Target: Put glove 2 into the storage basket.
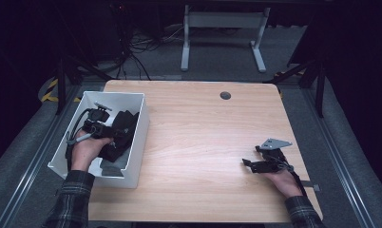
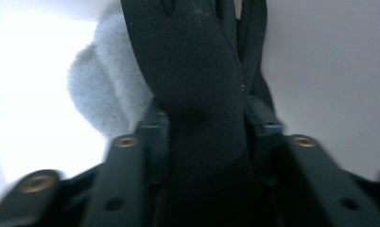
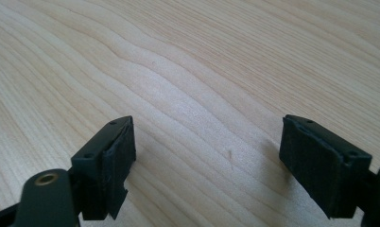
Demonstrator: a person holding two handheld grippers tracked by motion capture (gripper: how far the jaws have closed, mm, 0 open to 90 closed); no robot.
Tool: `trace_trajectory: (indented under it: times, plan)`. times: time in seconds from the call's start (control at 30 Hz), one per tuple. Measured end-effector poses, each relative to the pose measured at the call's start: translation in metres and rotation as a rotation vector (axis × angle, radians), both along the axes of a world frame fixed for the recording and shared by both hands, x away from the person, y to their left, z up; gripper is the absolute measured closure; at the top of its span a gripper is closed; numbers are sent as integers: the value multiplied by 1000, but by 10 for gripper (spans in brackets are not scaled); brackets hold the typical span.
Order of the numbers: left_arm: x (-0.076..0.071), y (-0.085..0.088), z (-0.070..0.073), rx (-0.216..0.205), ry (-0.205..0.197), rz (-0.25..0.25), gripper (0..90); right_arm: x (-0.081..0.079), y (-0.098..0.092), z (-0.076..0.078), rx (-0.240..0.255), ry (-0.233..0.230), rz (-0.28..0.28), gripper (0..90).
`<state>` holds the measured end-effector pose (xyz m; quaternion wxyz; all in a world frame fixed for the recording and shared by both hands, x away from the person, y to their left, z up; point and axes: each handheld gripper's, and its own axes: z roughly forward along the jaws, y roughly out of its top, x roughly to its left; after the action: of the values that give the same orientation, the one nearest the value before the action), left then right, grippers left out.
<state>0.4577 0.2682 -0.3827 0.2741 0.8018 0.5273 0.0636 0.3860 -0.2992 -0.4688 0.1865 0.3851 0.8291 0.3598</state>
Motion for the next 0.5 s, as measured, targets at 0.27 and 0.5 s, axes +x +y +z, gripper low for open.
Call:
trace_trajectory:
  times: [0.27,0.5]
  plan:
    - [-4,4,18,9,-80,0,245,0,0,0,0,0,0,200]
    - [-13,-13,46,-41,-158,-67,224,0,0,0,1,0,0,200]
